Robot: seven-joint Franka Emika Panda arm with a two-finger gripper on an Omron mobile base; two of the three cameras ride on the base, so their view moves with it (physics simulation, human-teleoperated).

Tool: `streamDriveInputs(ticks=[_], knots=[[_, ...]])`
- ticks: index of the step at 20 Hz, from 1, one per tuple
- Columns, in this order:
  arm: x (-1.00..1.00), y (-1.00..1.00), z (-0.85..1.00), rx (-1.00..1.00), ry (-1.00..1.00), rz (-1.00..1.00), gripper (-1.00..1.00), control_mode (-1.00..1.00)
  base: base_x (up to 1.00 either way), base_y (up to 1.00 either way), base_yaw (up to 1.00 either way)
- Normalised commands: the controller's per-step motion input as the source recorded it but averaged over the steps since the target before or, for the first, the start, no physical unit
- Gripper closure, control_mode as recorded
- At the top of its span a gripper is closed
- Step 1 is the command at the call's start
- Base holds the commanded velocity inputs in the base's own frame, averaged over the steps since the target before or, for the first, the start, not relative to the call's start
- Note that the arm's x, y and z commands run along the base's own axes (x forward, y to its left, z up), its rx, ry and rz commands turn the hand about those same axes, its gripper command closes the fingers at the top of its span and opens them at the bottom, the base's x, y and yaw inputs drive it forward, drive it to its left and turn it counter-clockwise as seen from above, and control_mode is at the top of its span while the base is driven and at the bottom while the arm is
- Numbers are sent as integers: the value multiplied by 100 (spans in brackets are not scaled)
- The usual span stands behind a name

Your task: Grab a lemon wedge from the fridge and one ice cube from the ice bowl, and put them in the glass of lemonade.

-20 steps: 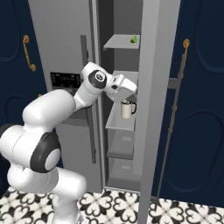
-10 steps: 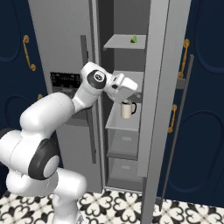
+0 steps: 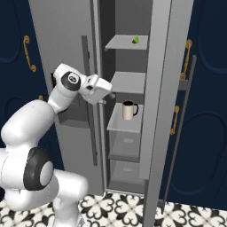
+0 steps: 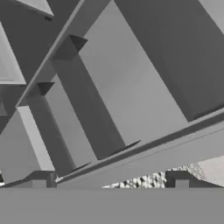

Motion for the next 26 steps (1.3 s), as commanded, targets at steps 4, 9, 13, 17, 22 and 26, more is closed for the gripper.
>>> streamDriveInputs(ticks=[4,9,13,17,22,26], knots=[[0,83,-47,41,0,45,-100,-100,0,0,0],[3,70,-76,55,6,59,-100,-100,0,0,0],[-10,47,6,38,1,35,-100,-100,0,0,0],[-81,11,94,5,9,0,-100,-100,0,0,0],[-98,9,69,3,2,-1,-100,-100,0,0,0],[-100,0,15,1,0,1,-100,-100,0,0,0]])
